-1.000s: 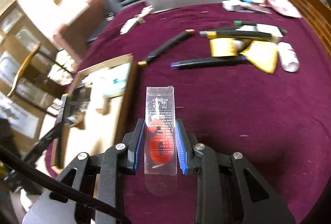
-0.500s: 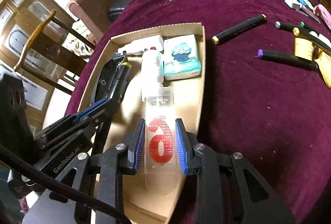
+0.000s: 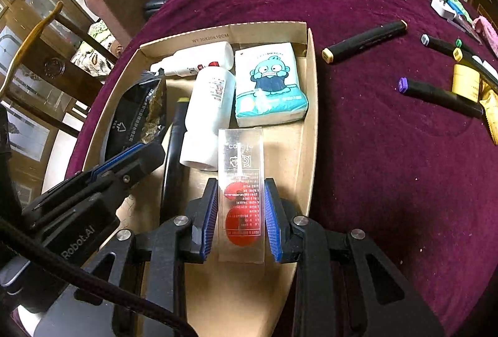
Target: Organize objects
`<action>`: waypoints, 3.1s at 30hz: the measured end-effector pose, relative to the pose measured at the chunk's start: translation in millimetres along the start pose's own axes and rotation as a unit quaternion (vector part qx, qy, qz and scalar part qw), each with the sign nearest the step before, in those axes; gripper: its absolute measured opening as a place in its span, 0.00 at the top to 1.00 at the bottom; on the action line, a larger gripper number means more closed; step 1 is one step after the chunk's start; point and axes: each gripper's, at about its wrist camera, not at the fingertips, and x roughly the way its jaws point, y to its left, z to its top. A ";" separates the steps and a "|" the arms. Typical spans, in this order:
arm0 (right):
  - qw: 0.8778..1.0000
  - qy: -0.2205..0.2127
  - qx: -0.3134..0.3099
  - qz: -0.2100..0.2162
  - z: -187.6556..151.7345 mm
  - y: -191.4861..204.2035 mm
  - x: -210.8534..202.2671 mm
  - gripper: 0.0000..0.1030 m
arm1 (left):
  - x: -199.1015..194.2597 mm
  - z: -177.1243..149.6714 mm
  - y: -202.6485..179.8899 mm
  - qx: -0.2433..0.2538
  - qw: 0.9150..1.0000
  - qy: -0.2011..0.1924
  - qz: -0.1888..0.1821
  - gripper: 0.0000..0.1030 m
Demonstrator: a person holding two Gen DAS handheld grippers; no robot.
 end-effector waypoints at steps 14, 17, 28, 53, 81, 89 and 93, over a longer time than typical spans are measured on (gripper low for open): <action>0.996 -0.077 0.014 0.040 -9.6 -17.5 -45.3 0.68 | -47.6 -8.7 -12.2 -0.011 0.998 -0.056 -0.037 0.58; 0.992 -0.122 0.009 0.029 -14.5 -26.0 -73.9 0.58 | -58.2 -13.2 -29.9 0.012 0.997 -0.071 -0.033 0.53; 0.968 -0.240 -0.009 -0.077 -23.9 -82.6 -156.5 0.33 | -79.7 -27.9 -103.1 0.100 0.988 -0.119 0.009 0.51; 0.943 -0.278 0.130 -0.130 -43.4 -269.6 -208.3 0.32 | -30.4 -42.1 -215.9 0.213 0.972 -0.076 0.067 0.51; 0.918 -0.290 0.253 -0.091 -54.2 -355.6 -158.0 0.32 | 154.3 28.7 -282.3 0.312 0.945 0.094 0.005 0.51; 0.921 -0.272 0.267 -0.085 -55.5 -362.5 -149.4 0.32 | 100.6 -4.3 -313.1 0.350 0.911 0.144 -0.165 0.49; 0.920 -0.267 0.276 -0.080 -56.2 -365.4 -147.7 0.32 | 96.3 39.5 -320.5 0.301 0.946 0.049 -0.107 0.47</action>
